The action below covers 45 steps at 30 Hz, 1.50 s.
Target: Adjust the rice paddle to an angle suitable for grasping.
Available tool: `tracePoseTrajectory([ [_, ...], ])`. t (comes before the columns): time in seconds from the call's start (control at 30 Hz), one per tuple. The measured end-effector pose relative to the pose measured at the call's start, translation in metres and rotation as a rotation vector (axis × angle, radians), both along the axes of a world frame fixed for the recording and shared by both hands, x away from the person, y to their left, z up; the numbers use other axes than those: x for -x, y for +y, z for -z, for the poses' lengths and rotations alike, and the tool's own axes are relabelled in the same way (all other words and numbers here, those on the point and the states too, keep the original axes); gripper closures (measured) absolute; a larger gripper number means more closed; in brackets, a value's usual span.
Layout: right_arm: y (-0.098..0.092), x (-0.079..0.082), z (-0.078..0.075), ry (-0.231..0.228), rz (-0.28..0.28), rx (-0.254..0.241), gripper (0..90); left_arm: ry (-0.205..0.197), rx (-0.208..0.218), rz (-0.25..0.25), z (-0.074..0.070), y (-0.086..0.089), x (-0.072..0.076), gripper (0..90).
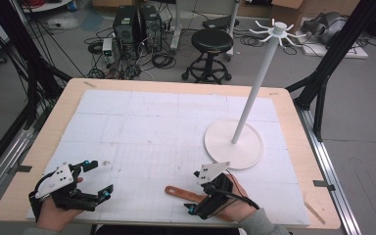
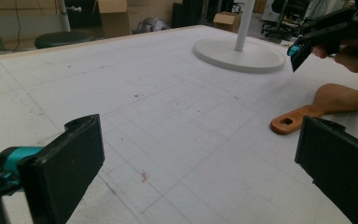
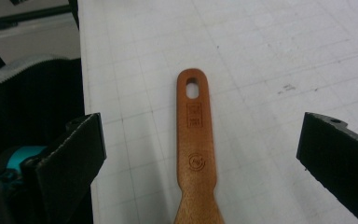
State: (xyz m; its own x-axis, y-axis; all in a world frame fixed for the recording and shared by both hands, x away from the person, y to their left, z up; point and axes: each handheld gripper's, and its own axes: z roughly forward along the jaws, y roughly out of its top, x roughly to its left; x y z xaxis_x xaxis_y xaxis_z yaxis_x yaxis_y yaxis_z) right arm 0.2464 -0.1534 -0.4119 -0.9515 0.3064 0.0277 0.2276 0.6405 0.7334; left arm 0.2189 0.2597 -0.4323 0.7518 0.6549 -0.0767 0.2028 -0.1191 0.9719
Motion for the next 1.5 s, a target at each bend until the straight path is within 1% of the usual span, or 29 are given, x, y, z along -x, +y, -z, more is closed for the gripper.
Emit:
tracePoseTrajectory([
  [0.17,0.004,0.001,0.004,-0.014,-0.008,0.054,0.0,0.001,-0.004,0.001,0.0,0.0,0.0,1.8],
  [0.37,0.009,0.001,0.007,-0.015,0.003,0.103,0.1,0.002,-0.004,0.0,0.0,-0.001,0.0,1.7],
  [0.5,0.011,0.001,0.01,-0.007,0.005,0.13,0.3,0.007,-0.011,0.002,0.001,-0.001,0.0,1.7],
  [0.63,0.012,-0.001,0.01,0.003,0.015,0.136,0.5,0.003,-0.003,-0.004,0.0,0.001,0.0,1.7],
  [0.7,0.012,-0.002,0.011,0.013,0.021,0.146,3.3,0.005,-0.005,-0.004,0.001,0.0,0.0,1.7],
  [0.8,0.012,-0.003,0.013,0.041,0.03,0.174,4.0,0.007,-0.008,-0.003,0.001,0.0,0.001,1.7],
  [0.87,0.014,-0.003,0.013,0.045,0.04,0.204,5.0,0.003,-0.009,-0.005,0.001,0.001,0.002,1.7],
  [0.9,0.015,-0.003,0.013,0.039,0.033,0.215,6.2,0.003,-0.005,-0.006,0.0,0.001,0.002,1.7],
  [0.93,0.016,-0.003,0.013,0.036,0.033,0.223,9.5,0.004,-0.003,-0.006,0.0,0.001,0.002,1.8],
  [0.97,0.016,-0.003,0.012,0.036,0.028,0.228,14.9,0.005,-0.004,-0.006,0.001,0.001,0.001,1.7],
  [1.03,0.017,-0.002,0.01,0.025,0.028,0.236,21.0,0.008,-0.008,-0.004,0.002,0.0,0.001,1.7],
  [1.07,0.017,-0.002,0.009,0.024,0.025,0.238,23.8,0.008,-0.013,-0.002,0.002,0.0,0.001,1.7],
  [1.13,0.018,-0.003,0.007,0.035,0.021,0.246,30.2,0.009,-0.009,0.0,0.002,0.0,0.002,1.8],
  [1.2,0.018,-0.004,0.007,0.047,0.024,0.26,33.9,0.002,-0.01,0.002,0.002,0.001,0.003,1.7],
  [1.3,0.02,-0.005,0.007,0.066,0.013,0.284,41.5,0.001,-0.009,-0.001,0.001,0.001,0.003,1.8],
  [1.33,0.022,-0.005,0.007,0.064,0.01,0.296,43.7,0.002,-0.011,0.0,0.001,0.001,0.004,1.7],
  [1.4,0.024,-0.006,0.006,0.065,0.003,0.326,46.4,0.005,-0.012,-0.002,0.002,0.002,0.005,1.7],
  [1.5,0.029,-0.006,0.004,0.082,-0.009,0.365,49.2,0.006,-0.013,-0.005,0.002,0.003,0.006,1.7],
])
